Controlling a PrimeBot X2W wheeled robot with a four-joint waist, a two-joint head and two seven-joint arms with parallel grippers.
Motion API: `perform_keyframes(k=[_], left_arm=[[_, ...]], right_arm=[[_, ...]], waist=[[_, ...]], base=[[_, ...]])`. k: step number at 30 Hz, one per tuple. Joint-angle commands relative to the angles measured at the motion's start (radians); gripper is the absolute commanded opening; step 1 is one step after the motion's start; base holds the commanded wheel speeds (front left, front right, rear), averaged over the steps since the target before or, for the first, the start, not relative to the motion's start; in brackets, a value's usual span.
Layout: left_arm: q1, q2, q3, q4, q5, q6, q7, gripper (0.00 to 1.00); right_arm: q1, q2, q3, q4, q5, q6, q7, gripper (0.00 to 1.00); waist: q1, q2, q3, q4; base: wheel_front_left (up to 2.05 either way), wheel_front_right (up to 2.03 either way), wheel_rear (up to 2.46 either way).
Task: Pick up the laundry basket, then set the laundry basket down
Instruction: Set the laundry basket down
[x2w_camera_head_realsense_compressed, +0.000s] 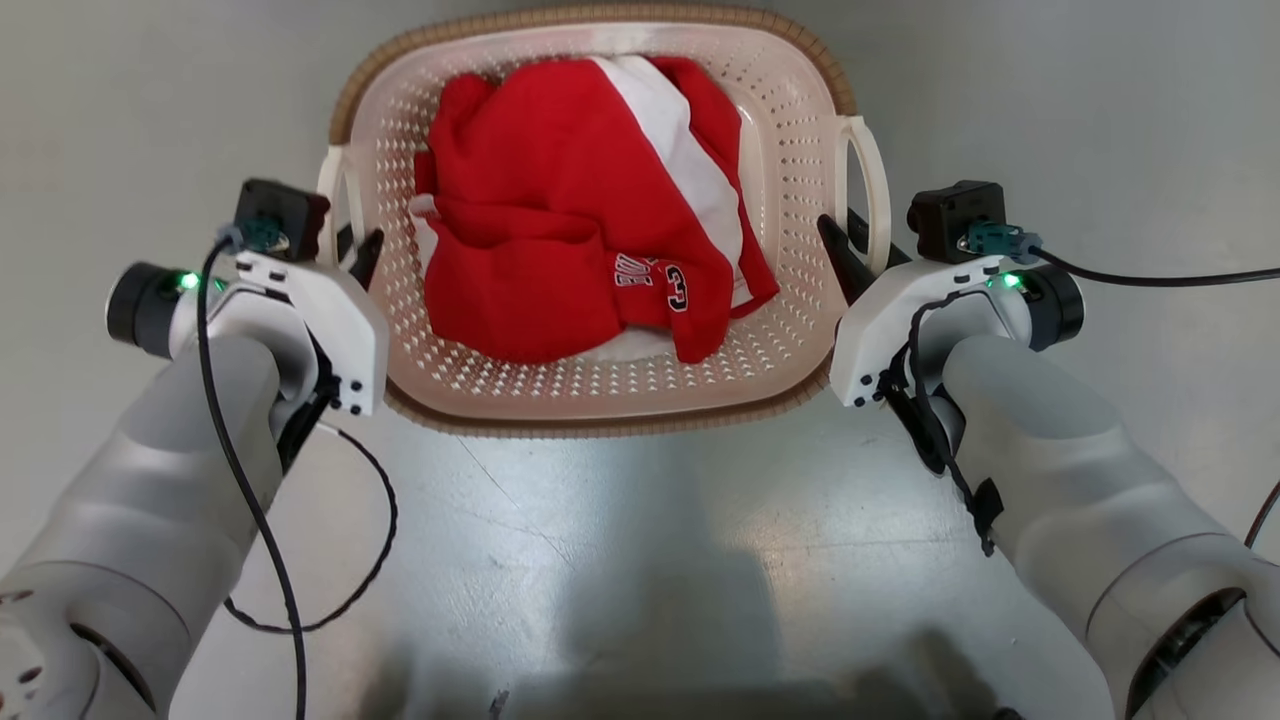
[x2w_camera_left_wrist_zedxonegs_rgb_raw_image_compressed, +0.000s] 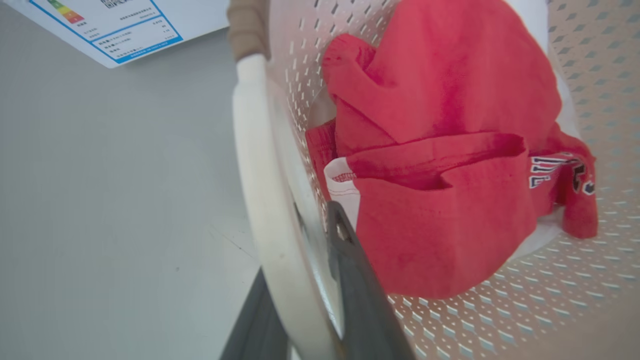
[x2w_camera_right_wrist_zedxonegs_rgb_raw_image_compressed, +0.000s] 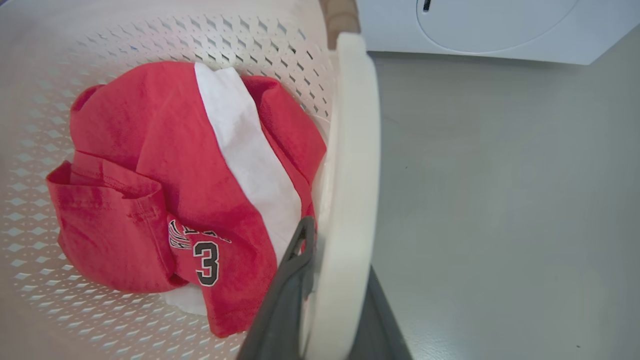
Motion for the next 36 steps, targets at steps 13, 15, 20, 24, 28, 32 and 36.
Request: perform_keyframes(k=[13,15,20,24,28,32,36], left_arm=[[-0.074,0.041,0.031,0.016,0.055,-0.014,-0.019,0.0],[-0.073,0.042,0.032,0.018,0.058,-0.014,-0.019,0.0],[-0.066,0.038,0.029,0.03,0.062,-0.014,-0.018,0.0],[-0.068,0.036,0.026,0.035,0.061,-0.014,-0.012,0.0],[-0.07,0.036,0.024,0.039,0.058,-0.014,-0.006,0.0],[-0.071,0.038,0.021,0.04,0.058,-0.014,-0.006,0.0],[-0.074,0.041,0.019,0.04,0.058,-0.014,-0.004,0.0]], right_arm=[[0.009,0.01,-0.142,-0.05,-0.158,0.017,-0.014,0.0],[0.016,0.01,-0.161,-0.056,-0.175,0.017,-0.014,0.0],[0.033,0.01,-0.197,-0.064,-0.21,0.017,-0.014,0.0],[0.044,0.01,-0.218,-0.068,-0.227,0.017,-0.014,0.0],[0.053,0.01,-0.231,-0.072,-0.238,0.017,-0.014,0.0],[0.062,0.01,-0.235,-0.079,-0.242,0.017,-0.014,0.0],[0.066,0.01,-0.238,-0.083,-0.24,0.017,-0.014,0.0]], waist=[[0.0,0.0,0.064,-0.014],[0.0,0.0,0.067,-0.015],[0.0,0.0,0.074,-0.015],[0.0,0.0,0.081,-0.014],[0.0,0.0,0.086,-0.013],[0.0,0.0,0.09,-0.014],[0.0,0.0,0.095,-0.017]], base=[[0.0,0.0,0.0],[0.0,0.0,0.0],[0.0,0.0,0.0],[0.0,0.0,0.0],[0.0,0.0,0.0],[0.0,0.0,0.0],[0.0,0.0,0.0]])
